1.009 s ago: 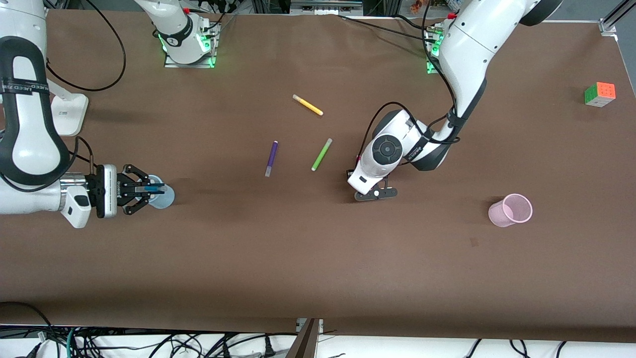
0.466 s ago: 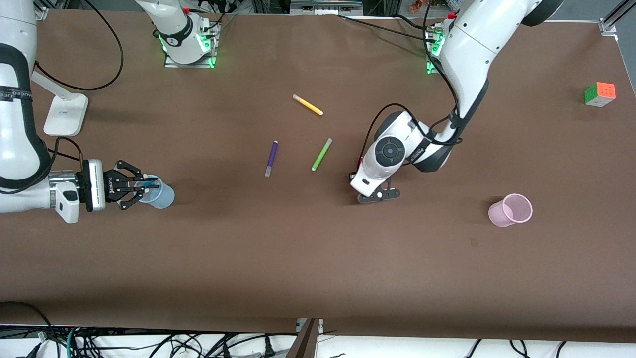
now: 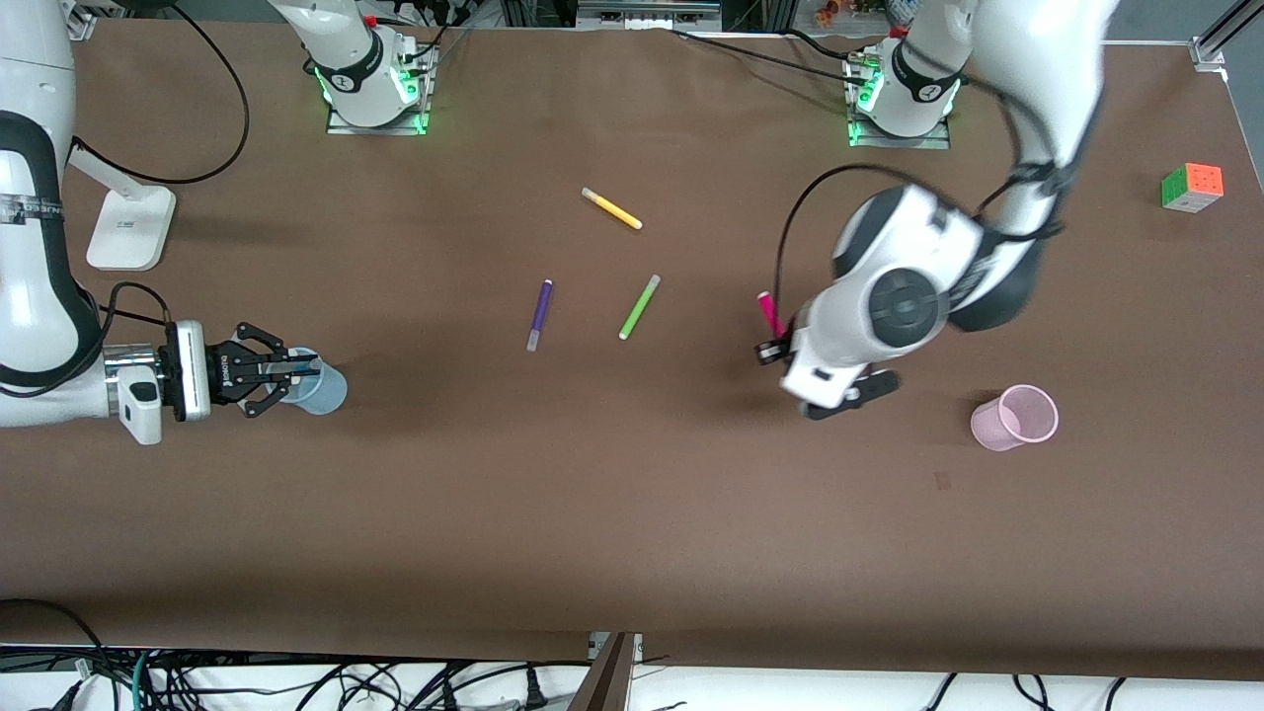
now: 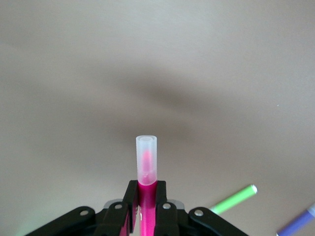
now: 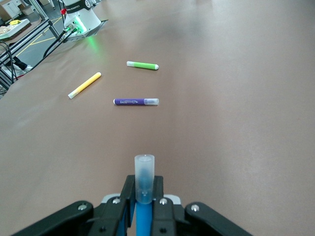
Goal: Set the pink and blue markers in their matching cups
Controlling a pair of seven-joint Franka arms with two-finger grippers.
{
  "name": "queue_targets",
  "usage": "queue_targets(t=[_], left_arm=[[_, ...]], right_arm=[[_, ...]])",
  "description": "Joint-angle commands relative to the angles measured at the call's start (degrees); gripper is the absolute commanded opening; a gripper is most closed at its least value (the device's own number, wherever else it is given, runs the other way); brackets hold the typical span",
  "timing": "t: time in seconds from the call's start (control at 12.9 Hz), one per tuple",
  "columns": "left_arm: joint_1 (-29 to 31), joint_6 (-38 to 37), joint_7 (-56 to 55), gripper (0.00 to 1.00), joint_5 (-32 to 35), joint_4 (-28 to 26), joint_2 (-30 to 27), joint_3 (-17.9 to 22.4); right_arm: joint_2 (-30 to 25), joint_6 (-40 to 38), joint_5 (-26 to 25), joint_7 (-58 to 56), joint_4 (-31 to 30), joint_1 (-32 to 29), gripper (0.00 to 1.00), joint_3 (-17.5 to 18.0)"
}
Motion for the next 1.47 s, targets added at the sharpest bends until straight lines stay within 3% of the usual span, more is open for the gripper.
queue_targets(t=[0.0, 0.16, 0.47, 0.54, 0.62, 0.7, 0.93, 1.09, 1.4], left_arm=[[3.6, -11.2, -0.4, 0.0, -2.7, 9.0, 0.9, 0.0], [8.1, -15.4, -0.1, 0.0, -3.7, 11.2, 0.8, -0.8], [22.1, -16.1, 0.0, 0.0, -20.5, 11.1, -0.1, -0.2], [25.4, -16.1, 0.0, 0.0, -25.3, 10.9, 0.2, -0.2], [28.6, -16.1, -0.5, 0.0, -31.0, 10.5, 0.6, -0.2], [31.2, -16.1, -0.4, 0.0, -34.4, 10.3, 1.4, -0.2], [37.6, -16.0, -0.1, 0.0, -43.3, 9.9, 5.0, -0.1], [43.6, -16.1, 0.8, 0.0, -50.3, 9.9, 11.2, -0.1], [46.4, -16.0, 11.7, 0.0, -51.1, 7.2, 17.4, -0.1]], right_arm=[[0.1, -1.1, 1.4, -1.6, -0.1, -1.3, 0.13, 0.6], [0.3, -1.1, 1.4, -1.8, -0.8, -1.9, 0.14, 0.6], [0.2, -1.2, 1.4, -1.0, -1.2, -2.2, 0.2, 0.6], [0.2, -1.2, 1.4, -0.2, -1.2, -2.3, 0.33, 0.6], [0.2, -1.3, 1.3, 0.0, -1.0, -2.3, 0.77, 0.5], [0.2, -1.3, 1.3, 0.2, -1.0, -2.3, 1.0, 0.5], [-0.4, -1.3, 0.9, 8.3, -0.4, -2.1, 1.0, 0.6], [-2.0, -1.1, 0.5, 17.7, -0.2, -1.6, 1.0, 0.9], [-6.2, -0.1, -3.5, 37.7, 0.0, 2.0, 1.0, 1.1]])
